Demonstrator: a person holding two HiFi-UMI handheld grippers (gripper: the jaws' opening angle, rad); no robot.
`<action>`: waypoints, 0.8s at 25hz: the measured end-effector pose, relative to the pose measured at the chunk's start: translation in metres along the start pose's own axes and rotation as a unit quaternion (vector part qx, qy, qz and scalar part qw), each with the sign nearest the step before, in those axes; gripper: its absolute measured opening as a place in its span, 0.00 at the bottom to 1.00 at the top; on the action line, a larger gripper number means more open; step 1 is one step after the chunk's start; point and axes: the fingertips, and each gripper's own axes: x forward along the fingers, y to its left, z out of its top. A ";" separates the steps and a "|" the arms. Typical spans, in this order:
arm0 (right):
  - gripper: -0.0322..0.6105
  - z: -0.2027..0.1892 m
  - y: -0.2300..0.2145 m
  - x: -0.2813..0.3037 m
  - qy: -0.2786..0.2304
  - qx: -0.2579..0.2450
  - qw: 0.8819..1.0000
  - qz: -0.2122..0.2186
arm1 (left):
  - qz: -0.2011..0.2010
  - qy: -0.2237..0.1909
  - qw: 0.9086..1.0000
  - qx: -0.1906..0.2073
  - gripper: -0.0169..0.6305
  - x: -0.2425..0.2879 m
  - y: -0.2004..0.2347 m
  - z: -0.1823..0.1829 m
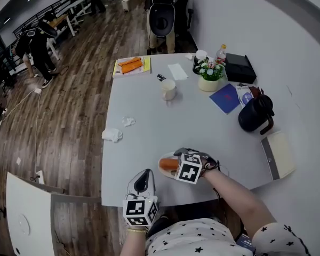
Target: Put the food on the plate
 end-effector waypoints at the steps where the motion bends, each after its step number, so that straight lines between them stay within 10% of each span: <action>1: 0.53 0.002 -0.001 -0.009 -0.021 0.019 0.999 -0.013 | -0.003 -0.001 1.000 0.003 0.04 -0.002 -0.002 0.001; 5: 0.40 0.018 0.007 -0.059 -0.138 0.123 0.980 -0.074 | -0.020 -0.002 1.000 0.014 0.04 -0.013 -0.014 0.002; 9: 0.07 0.027 0.020 -0.117 -0.260 0.253 0.917 -0.168 | -0.037 -0.004 0.999 0.027 0.04 -0.030 -0.029 0.004; 14: 0.05 0.030 0.059 -0.157 -0.357 0.347 0.838 -0.220 | -0.053 -0.011 0.998 0.033 0.04 -0.056 -0.046 0.007; 20: 0.05 0.023 0.100 -0.168 -0.379 0.400 0.793 -0.260 | -0.064 -0.015 0.997 0.044 0.04 -0.082 -0.055 0.005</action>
